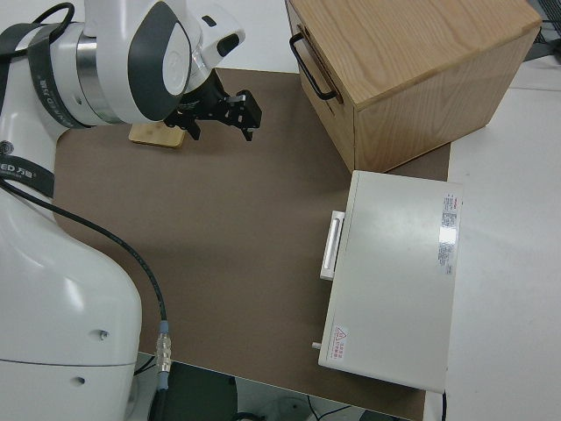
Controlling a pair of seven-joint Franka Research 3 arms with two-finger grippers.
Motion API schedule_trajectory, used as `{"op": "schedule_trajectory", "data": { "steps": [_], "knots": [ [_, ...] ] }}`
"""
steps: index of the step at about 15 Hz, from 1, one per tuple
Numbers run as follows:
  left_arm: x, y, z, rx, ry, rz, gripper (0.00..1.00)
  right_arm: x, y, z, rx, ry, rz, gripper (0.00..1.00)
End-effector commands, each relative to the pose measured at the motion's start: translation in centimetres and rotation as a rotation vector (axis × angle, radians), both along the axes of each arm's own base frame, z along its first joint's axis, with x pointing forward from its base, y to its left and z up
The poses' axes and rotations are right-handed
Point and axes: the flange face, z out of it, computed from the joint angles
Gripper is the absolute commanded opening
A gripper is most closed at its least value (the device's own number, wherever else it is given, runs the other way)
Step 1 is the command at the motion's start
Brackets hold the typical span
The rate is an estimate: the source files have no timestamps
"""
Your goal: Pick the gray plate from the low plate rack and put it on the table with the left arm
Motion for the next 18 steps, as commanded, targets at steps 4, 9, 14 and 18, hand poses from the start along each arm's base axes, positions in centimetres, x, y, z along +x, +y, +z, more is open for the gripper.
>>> {"op": "schedule_trajectory", "data": {
  "steps": [4, 9, 14, 18],
  "knots": [
    [-0.7, 0.7, 0.1, 0.008, 0.001, 0.008, 1.0, 0.1, -0.2, 0.3, -0.001, 0.004, -0.015, 0.983],
    [-0.9, 0.7, -0.1, 0.012, 0.023, 0.004, 1.0, 0.1, -0.2, 0.3, -0.001, 0.004, -0.015, 0.983],
    [-1.5, 0.8, -0.3, 0.018, 0.058, 0.005, 1.0, 0.1, -0.2, 0.3, -0.002, 0.005, -0.015, 0.983],
    [-1.8, 1.4, -0.5, 0.029, 0.089, 0.011, 1.0, 0.1, -0.2, 0.3, -0.001, 0.004, -0.015, 0.983]
  ]
}}
